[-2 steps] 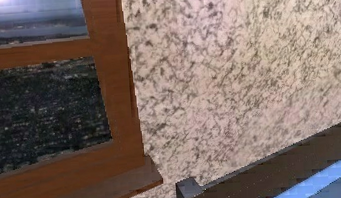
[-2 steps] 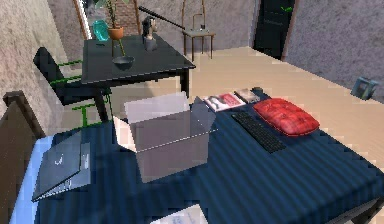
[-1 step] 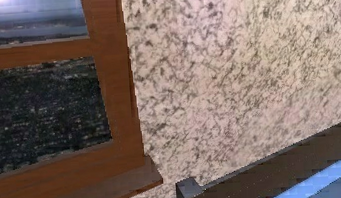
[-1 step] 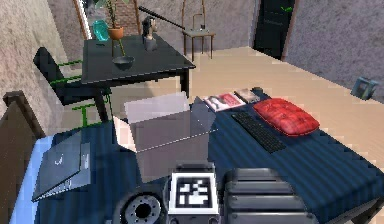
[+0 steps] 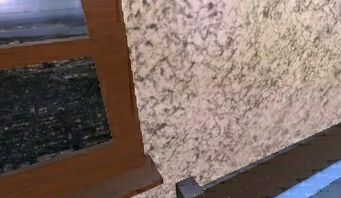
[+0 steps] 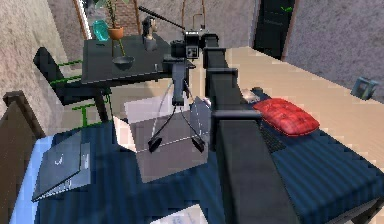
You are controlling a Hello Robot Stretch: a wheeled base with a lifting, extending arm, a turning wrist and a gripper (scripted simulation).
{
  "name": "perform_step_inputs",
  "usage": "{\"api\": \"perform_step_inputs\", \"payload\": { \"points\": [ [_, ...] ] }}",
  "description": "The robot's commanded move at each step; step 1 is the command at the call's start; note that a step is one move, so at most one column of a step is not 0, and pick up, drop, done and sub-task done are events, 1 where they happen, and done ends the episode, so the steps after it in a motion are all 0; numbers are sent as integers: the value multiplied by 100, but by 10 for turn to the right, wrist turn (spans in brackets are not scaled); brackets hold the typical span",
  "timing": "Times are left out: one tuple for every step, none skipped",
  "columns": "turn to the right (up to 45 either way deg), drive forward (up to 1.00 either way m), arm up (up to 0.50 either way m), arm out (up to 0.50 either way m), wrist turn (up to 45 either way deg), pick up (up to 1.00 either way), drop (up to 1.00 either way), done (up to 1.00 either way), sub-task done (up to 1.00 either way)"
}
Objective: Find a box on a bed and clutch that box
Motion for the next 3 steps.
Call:
{"api": "perform_step_inputs", "payload": {
  "points": [
    [0,0,0,0,450,0,0,0,0],
    [0,0,0,0,450,0,0,0,0],
    [0,0,0,0,150,0,0,0,0]
  ]
}}
